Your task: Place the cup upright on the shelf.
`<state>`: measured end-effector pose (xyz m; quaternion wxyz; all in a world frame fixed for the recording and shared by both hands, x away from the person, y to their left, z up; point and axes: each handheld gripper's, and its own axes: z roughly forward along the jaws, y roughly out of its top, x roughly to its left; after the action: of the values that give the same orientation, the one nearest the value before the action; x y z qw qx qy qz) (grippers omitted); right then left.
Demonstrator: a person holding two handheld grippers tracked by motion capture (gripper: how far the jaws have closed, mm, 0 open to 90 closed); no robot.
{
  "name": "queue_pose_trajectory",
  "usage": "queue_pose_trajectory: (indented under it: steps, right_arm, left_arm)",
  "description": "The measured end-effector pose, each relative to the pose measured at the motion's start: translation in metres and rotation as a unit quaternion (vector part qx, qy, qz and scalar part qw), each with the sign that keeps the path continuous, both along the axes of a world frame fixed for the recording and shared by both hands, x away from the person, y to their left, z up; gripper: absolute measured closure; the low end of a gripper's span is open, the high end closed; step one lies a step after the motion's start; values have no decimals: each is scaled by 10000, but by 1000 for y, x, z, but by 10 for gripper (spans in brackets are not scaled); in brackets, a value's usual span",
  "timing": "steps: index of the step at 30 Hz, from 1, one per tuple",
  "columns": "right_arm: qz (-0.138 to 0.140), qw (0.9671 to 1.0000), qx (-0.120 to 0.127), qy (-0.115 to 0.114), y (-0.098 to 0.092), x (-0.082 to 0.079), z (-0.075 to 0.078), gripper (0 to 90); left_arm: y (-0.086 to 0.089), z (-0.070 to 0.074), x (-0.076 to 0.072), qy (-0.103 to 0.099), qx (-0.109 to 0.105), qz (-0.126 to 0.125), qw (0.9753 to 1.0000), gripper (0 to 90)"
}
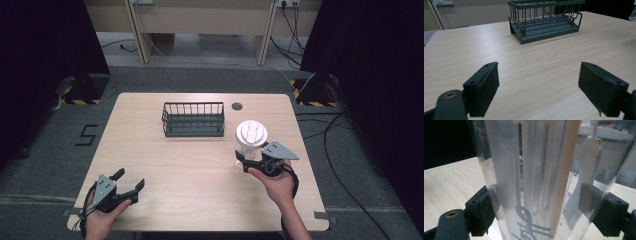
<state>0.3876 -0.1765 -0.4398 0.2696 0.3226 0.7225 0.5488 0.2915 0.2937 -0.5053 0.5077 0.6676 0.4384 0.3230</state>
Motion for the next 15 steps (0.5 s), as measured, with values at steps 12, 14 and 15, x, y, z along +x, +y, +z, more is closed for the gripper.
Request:
queue_pose_trajectory:
  steps: [12, 14, 15]
  right_arm:
    - [16, 10000, 39, -9, 9, 11, 4, 184]
    - [21, 10000, 55, -20, 11, 13, 5, 184]
    - [23, 10000, 55, -10, 11, 13, 6, 184]
  left_arm:
    - [-1, 0, 0, -6, 2, -30, 10000, 163]
    - [-1, 0, 0, -5, -3, -28, 10000, 163]
    - [-1, 0, 0, -6, -4, -27, 10000, 163]
